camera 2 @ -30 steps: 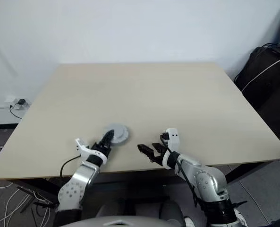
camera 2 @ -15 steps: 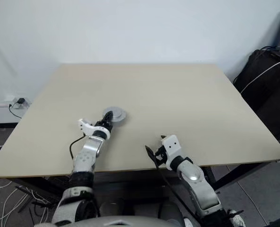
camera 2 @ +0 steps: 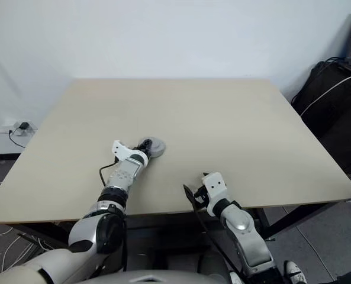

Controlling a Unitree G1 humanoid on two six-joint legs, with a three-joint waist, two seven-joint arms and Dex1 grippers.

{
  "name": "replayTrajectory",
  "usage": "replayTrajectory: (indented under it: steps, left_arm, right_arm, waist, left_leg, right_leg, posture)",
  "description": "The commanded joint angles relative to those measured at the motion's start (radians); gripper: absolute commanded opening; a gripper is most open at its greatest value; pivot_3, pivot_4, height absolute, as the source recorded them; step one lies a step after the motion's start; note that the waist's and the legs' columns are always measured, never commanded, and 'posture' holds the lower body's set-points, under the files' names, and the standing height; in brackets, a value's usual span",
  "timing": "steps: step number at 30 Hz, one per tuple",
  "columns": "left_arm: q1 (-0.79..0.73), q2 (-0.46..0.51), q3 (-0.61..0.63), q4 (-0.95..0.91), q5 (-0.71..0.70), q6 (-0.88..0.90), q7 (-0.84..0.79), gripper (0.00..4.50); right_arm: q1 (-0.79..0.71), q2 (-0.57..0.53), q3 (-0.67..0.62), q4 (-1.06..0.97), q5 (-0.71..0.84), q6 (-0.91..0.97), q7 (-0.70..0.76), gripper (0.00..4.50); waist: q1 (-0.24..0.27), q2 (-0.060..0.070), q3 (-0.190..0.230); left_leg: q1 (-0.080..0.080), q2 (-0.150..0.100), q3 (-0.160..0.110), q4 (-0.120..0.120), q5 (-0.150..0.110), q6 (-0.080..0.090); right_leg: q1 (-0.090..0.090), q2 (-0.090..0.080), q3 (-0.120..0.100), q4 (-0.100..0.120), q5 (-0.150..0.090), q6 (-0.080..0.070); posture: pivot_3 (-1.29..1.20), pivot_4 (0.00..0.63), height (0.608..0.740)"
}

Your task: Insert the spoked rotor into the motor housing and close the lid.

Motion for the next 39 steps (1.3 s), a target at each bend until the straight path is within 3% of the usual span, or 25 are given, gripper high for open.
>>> replayTrajectory:
  steps: [1,2,3,6,12,16,20,25,27,33,39]
  left_arm:
    - [-0.032,0.005,0.009,0.002,0.039,-0.002,0.009,4.07]
    - [-0.02,0.004,0.01,-0.01,0.044,0.007,0.011,4.45]
    - [-0.01,0.003,0.011,-0.023,0.049,0.017,0.014,4.48]
    - [0.071,0.0,-0.004,-0.142,0.055,0.092,0.03,4.48]
    - [0.387,0.029,-0.101,-0.577,0.073,0.363,0.064,4.48]
    - [0.612,0.074,-0.185,-0.838,0.125,0.41,0.024,4.48]
    - [0.81,0.105,-0.299,-1.044,0.248,0.287,-0.049,4.48]
    - [0.946,0.086,-0.409,-1.167,0.454,0.065,-0.043,4.48]
    - [0.982,0.111,-0.475,-1.165,0.632,-0.057,0.003,4.48]
    - [1.032,0.099,-0.544,-1.069,0.883,-0.304,0.115,4.48]
    - [1.007,0.055,-0.545,-0.979,0.971,-0.408,0.206,4.48]
  right_arm:
    - [-0.007,0.011,-0.022,-0.047,-0.004,0.001,-0.001,4.5]
    - [-0.006,0.012,-0.022,-0.047,-0.006,0.003,0.0,4.5]
    - [-0.006,0.014,-0.023,-0.047,-0.008,0.004,0.001,4.5]
    - [-0.005,0.016,-0.023,-0.049,-0.011,0.009,0.002,4.5]
    - [-0.007,0.02,-0.027,-0.048,-0.008,0.023,0.009,4.5]
    - [-0.006,0.026,-0.032,-0.047,-0.003,0.03,0.013,4.5]
    - [0.001,0.047,-0.05,-0.043,0.004,0.009,0.0,4.5]
    - [0.019,0.094,-0.095,-0.016,-0.016,-0.086,-0.061,4.5]
    - [0.029,0.106,-0.107,0.006,-0.053,-0.16,-0.099,4.5]
    - [0.05,0.156,-0.149,0.083,-0.111,-0.301,-0.202,4.5]
    - [0.065,0.201,-0.204,0.116,-0.123,-0.346,-0.282,4.5]
  waist:
    - [0.0,0.0,0.0]
    - [-0.001,0.0,-0.001]
    - [-0.001,0.0,-0.002]
    - [-0.006,0.0,-0.003]
    - [-0.024,0.0,-0.013]
    - [-0.032,0.001,-0.015]
    - [-0.032,0.003,-0.017]
    - [-0.016,0.005,-0.017]
    - [-0.006,0.006,-0.016]
    - [-0.001,0.009,-0.017]
    - [-0.001,0.009,-0.017]
  left_leg:
    - [0.001,0.0,0.0,0.0,0.0,0.0]
    - [0.002,0.0,0.0,0.0,0.0,0.0]
    - [0.003,0.0,0.0,0.0,0.0,0.0]
    - [0.004,0.001,0.0,0.0,0.0,0.0]
    - [0.006,0.001,0.0,-0.003,0.0,-0.002]
    - [0.012,0.002,0.001,-0.007,-0.001,-0.004]
    - [0.02,0.003,0.001,-0.011,-0.001,-0.007]
    - [0.017,0.003,0.003,-0.018,-0.001,-0.008]
    - [0.016,0.003,0.004,-0.019,0.0,-0.009]
    - [0.012,0.003,0.012,-0.022,0.0,-0.009]
    - [0.01,0.003,0.013,-0.022,0.0,-0.009]
  right_leg:
    - [0.001,0.0,0.0,0.0,0.0,0.0]
    - [0.001,0.0,0.0,0.0,0.0,0.0]
    - [0.002,0.0,0.0,0.0,0.0,0.001]
    - [0.002,-0.001,0.0,0.0,0.0,0.001]
    - [0.002,-0.001,0.002,0.0,0.0,-0.005]
    - [0.005,-0.001,0.005,0.001,-0.002,-0.006]
    - [0.007,-0.002,0.01,0.001,-0.004,-0.004]
    - [0.001,-0.002,0.016,0.001,-0.004,-0.005]
    - [-0.001,-0.002,0.017,0.001,-0.004,-0.005]
    - [-0.01,-0.002,0.021,0.001,-0.004,-0.005]
    - [-0.012,-0.002,0.022,0.001,-0.004,-0.005]
  posture:
    - [0.0,0.0,0.74]
    - [0.0,0.0,0.74]
    - [0.0,0.0,0.74]
    - [0.0,0.0,0.74]
    - [0.0,0.0,0.74]
    - [0.0,0.0,0.74]
    - [0.0,0.0,0.74]
    - [0.0,0.0,0.74]
    - [0.0,0.0,0.74]
    - [0.0,0.0,0.74]
    - [0.0,0.0,0.74]
